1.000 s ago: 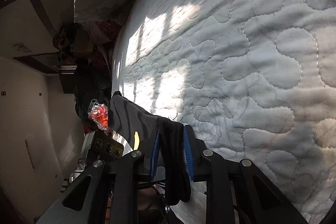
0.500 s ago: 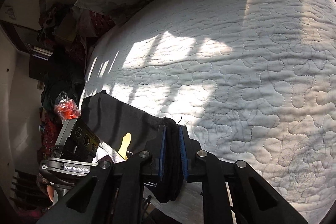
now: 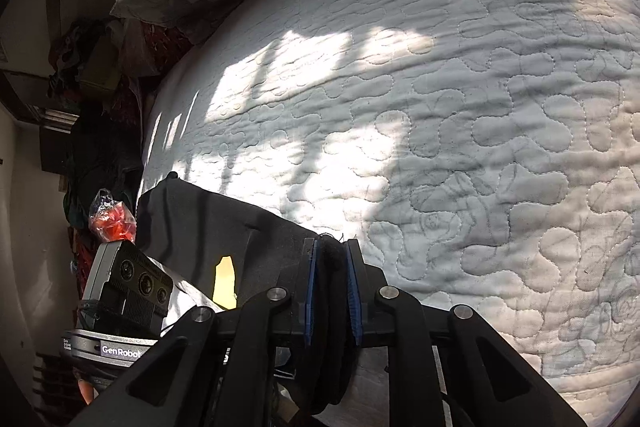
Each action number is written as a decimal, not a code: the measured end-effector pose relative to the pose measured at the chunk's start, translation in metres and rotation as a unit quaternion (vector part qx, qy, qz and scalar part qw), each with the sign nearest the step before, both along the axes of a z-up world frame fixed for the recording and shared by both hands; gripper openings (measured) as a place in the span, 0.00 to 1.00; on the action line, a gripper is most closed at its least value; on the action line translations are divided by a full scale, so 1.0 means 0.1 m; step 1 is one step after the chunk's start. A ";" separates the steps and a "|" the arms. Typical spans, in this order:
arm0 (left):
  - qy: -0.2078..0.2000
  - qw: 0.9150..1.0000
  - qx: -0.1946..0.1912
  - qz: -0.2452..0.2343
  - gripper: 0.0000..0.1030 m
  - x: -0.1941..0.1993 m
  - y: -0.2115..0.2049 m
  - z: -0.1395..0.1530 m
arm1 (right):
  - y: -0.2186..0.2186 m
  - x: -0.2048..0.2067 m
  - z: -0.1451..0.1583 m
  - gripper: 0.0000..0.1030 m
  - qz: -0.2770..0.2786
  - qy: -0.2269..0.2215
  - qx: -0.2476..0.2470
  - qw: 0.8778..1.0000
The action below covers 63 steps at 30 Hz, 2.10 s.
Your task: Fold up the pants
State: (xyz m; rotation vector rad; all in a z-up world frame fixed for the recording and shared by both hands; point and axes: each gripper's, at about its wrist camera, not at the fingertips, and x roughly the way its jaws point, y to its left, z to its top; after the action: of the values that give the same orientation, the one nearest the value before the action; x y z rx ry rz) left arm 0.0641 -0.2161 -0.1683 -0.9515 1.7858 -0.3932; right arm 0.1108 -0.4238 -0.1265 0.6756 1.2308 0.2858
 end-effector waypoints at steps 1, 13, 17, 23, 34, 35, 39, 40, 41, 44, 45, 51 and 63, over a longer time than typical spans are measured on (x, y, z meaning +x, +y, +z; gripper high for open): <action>0.003 1.000 -0.001 0.000 0.07 0.01 -0.01 -0.01 | -0.02 -0.01 -0.03 0.15 -0.004 0.004 -0.001 1.000; -0.013 0.999 -0.031 0.013 0.07 0.04 0.14 0.36 | 0.26 -0.10 0.62 0.08 0.040 -0.056 -0.074 0.995; -0.016 0.999 -0.040 0.025 0.07 0.05 0.28 0.44 | 0.39 -0.09 0.81 0.08 0.046 -0.067 -0.075 0.994; -0.010 0.997 -0.054 0.052 0.07 0.11 0.55 0.45 | 0.65 -0.05 0.94 0.08 0.058 -0.074 -0.078 0.992; -0.015 0.996 -0.047 0.070 0.07 0.21 0.96 0.34 | 1.11 0.21 0.85 0.08 0.066 -0.059 -0.069 0.994; -0.017 0.997 -0.046 0.064 0.07 0.20 0.93 0.34 | 1.09 0.21 0.82 0.08 0.058 -0.055 -0.069 0.994; -0.006 0.998 -0.046 0.046 0.07 0.18 0.78 0.24 | 0.75 0.00 0.59 0.12 0.003 -0.020 -0.033 0.999; -0.002 0.998 -0.046 0.045 0.07 0.17 0.76 0.22 | 0.65 -0.10 0.53 0.14 -0.018 -0.013 -0.023 0.999; 0.000 0.998 -0.045 0.044 0.07 0.17 0.75 0.20 | 0.54 -0.22 0.44 0.19 -0.038 0.000 -0.001 0.999; 0.002 0.998 -0.045 0.045 0.07 0.16 0.73 0.20 | 0.29 -0.60 0.14 0.40 -0.100 0.027 0.097 0.990; 0.001 0.998 -0.043 0.045 0.07 0.16 0.73 0.22 | 0.25 -0.71 0.03 0.52 -0.117 0.036 0.127 0.984; -0.003 0.998 -0.036 0.049 0.07 0.16 0.73 0.27 | 0.27 -1.09 -0.59 0.67 -0.204 0.063 0.284 0.935; 0.007 0.999 -0.020 0.031 0.07 0.04 0.45 0.24 | 0.22 -0.79 -0.28 0.14 -0.207 -0.019 0.257 0.944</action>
State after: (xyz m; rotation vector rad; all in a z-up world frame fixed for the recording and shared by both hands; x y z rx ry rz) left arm 0.0677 -0.1709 -0.1444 -1.0386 1.7624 -0.3844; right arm 0.0321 -0.4019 -0.1546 1.3533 0.9468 0.2664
